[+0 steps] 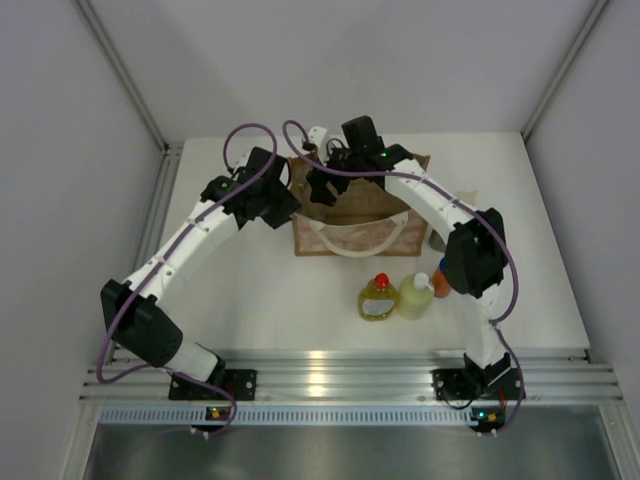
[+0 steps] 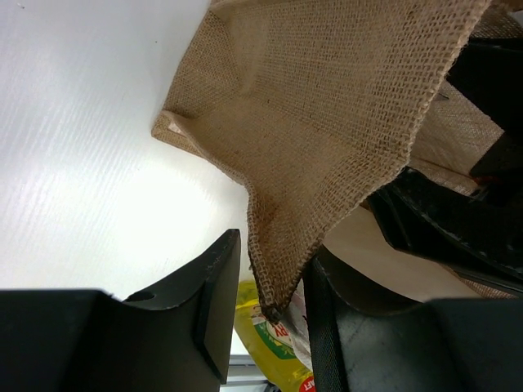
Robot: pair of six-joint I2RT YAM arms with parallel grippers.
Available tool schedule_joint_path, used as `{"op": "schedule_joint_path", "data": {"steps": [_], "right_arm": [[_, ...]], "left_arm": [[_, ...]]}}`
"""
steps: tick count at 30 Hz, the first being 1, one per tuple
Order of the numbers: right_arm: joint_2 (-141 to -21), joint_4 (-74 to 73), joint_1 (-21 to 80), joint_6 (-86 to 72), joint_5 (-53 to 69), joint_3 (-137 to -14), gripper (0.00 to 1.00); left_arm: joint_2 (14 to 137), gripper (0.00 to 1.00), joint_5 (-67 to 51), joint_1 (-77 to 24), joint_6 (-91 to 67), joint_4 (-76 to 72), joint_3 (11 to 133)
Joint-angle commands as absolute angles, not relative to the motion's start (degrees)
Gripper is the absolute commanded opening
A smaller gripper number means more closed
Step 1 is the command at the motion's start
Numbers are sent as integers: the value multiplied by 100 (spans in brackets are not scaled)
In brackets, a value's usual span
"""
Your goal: Take the personal care products out of the canvas bag
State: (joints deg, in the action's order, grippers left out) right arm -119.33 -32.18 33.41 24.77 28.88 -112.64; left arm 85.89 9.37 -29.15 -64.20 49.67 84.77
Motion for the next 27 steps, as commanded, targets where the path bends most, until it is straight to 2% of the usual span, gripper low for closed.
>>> {"op": "schedule_joint_path", "data": {"steps": [1, 6, 10, 12, 13, 14, 15, 16, 19, 20, 23, 24, 25, 27], "right_arm": [[-12164, -3164, 3515, 2672, 3243, -11540, 77], [-12410, -3164, 3586, 2716, 3313, -11628, 76], [-12515, -3085, 3595, 2725, 3384, -11602, 72], [-12612, -3059, 3595, 2716, 3393, -11610, 66], [-12647, -3050, 3595, 2707, 3393, -11628, 63], [-12700, -3050, 3603, 2698, 3375, -11637, 54], [-12718, -3050, 3595, 2690, 3366, -11628, 51], [-12744, -3041, 3595, 2663, 3375, -11619, 42], [-12735, -2997, 3595, 2602, 3392, -11576, 31], [-12709, -2945, 3595, 2584, 3410, -11558, 22], [-12657, -2927, 3595, 2488, 3428, -11540, 11], [-12639, -2892, 3595, 2461, 3419, -11540, 3], [-12586, -2857, 3586, 2357, 3402, -11531, 0], [-12516, -2699, 3577, 2224, 3331, -11488, 0]], "left_arm": [[8561, 40, 905, -2821, -6302, 5045, 8596], [8561, 40, 835, -2804, -6284, 5045, 8534], [8552, 40, 818, -2786, -6302, 5045, 8499], [8552, 40, 809, -2777, -6293, 5036, 8482], [8552, 40, 800, -2786, -6302, 5045, 8481], [8560, 40, 791, -2777, -6302, 5045, 8481], [8569, 40, 782, -2786, -6302, 5036, 8473], [8561, 40, 774, -2777, -6302, 5036, 8473], [8543, 40, 782, -2786, -6302, 5036, 8464], [8543, 40, 782, -2777, -6302, 5036, 8455], [8534, 40, 765, -2769, -6319, 5036, 8411], [8517, 41, 765, -2769, -6319, 5036, 8402], [8508, 41, 765, -2760, -6319, 5027, 8394], [8499, 41, 765, -2742, -6328, 5036, 8359]]}}
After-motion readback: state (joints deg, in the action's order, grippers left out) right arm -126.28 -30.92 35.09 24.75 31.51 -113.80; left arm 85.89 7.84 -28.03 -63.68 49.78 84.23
